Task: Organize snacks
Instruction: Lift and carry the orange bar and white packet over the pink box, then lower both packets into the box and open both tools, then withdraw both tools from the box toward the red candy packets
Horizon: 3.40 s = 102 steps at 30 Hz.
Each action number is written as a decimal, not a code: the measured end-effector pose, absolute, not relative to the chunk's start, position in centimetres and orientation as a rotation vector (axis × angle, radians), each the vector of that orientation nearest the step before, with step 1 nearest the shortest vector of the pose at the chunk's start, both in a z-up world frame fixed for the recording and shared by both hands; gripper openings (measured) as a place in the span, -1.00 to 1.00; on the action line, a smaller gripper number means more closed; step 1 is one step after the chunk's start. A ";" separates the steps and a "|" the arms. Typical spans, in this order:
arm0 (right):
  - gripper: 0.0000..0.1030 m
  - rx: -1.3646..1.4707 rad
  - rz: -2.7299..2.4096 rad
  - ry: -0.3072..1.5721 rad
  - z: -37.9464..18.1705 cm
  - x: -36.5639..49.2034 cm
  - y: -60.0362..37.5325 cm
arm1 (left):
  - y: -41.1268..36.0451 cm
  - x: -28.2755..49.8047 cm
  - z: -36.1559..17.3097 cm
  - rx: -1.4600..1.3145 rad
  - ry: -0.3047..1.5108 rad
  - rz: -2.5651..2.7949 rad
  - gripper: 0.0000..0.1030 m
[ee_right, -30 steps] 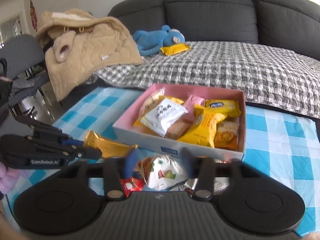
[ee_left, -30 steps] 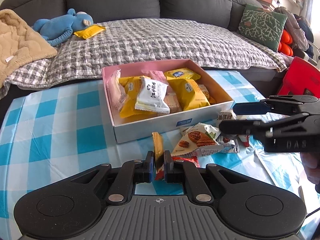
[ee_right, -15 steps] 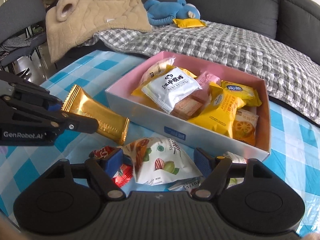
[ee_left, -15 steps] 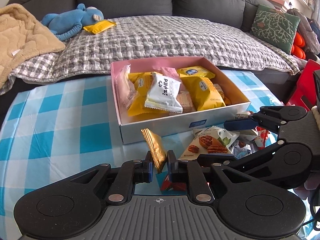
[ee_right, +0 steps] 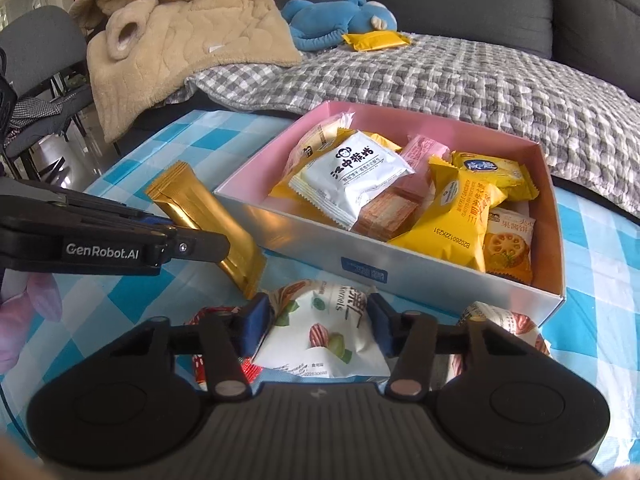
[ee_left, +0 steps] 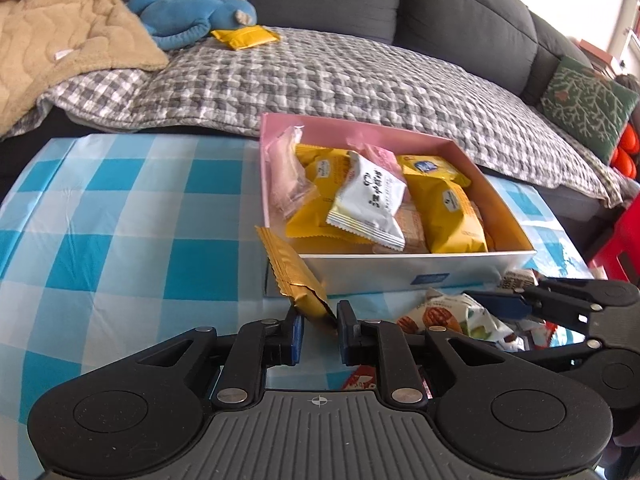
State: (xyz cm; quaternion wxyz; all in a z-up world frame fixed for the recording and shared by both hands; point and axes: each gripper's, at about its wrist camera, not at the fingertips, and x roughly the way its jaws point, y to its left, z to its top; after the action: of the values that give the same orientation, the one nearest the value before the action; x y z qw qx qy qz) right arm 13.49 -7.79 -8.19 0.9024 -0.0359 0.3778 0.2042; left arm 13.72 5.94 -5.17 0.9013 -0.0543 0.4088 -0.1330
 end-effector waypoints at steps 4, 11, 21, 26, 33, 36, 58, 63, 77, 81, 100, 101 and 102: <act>-0.13 -0.059 0.433 0.792 -8.0 13.2 -8.1 | 6.5 13.8 -5.2 -0.149 0.849 -0.251 -0.83; -0.14 -0.032 0.432 0.751 -6.2 12.1 -8.8 | 6.5 13.2 -3.5 -0.136 0.828 -0.260 -0.86; -0.13 0.012 0.351 0.652 -2.7 13.4 -11.3 | 4.1 14.1 -0.1 0.037 0.743 -0.292 -0.86; -0.12 0.031 0.267 0.625 -2.1 17.1 -13.0 | 2.1 18.0 1.8 0.059 0.711 -0.324 -0.86; -0.12 0.079 0.173 0.631 -3.0 22.7 -15.0 | 0.6 24.2 1.8 -0.111 0.766 -0.383 -0.86; -0.12 0.089 0.153 0.636 -3.6 24.3 -15.5 | 0.7 26.5 0.4 -0.230 0.816 -0.378 -0.86; 0.44 0.095 0.169 0.619 -1.8 23.1 -15.3 | 1.8 25.8 -1.4 -0.278 0.885 -0.317 -0.30; 0.60 0.091 0.172 0.619 -0.9 20.8 -15.3 | 1.8 23.1 -0.7 -0.226 0.878 -0.319 0.13; 0.88 0.054 0.194 0.617 0.3 14.5 -13.6 | 2.2 16.1 0.3 -0.142 0.887 -0.334 0.61; 0.91 0.051 0.201 0.621 0.3 13.0 -13.3 | 2.2 14.3 0.1 -0.106 0.888 -0.330 0.71; 0.99 0.102 0.175 0.672 -3.8 8.3 -14.8 | 0.8 8.0 -3.9 0.190 0.837 -0.322 0.93; 0.99 0.096 0.167 0.681 -4.0 8.2 -14.9 | 0.7 7.7 -4.2 0.219 0.831 -0.327 0.93; 0.99 0.092 0.154 0.686 -4.1 8.1 -15.1 | 0.5 7.6 -4.5 0.238 0.829 -0.329 0.93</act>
State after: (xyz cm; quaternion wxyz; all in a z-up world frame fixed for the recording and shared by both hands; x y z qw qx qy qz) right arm 8.12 -15.08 -4.08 0.9379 0.0451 0.3358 0.0752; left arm 7.60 0.55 -4.48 0.8954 0.1148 0.3999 -0.1589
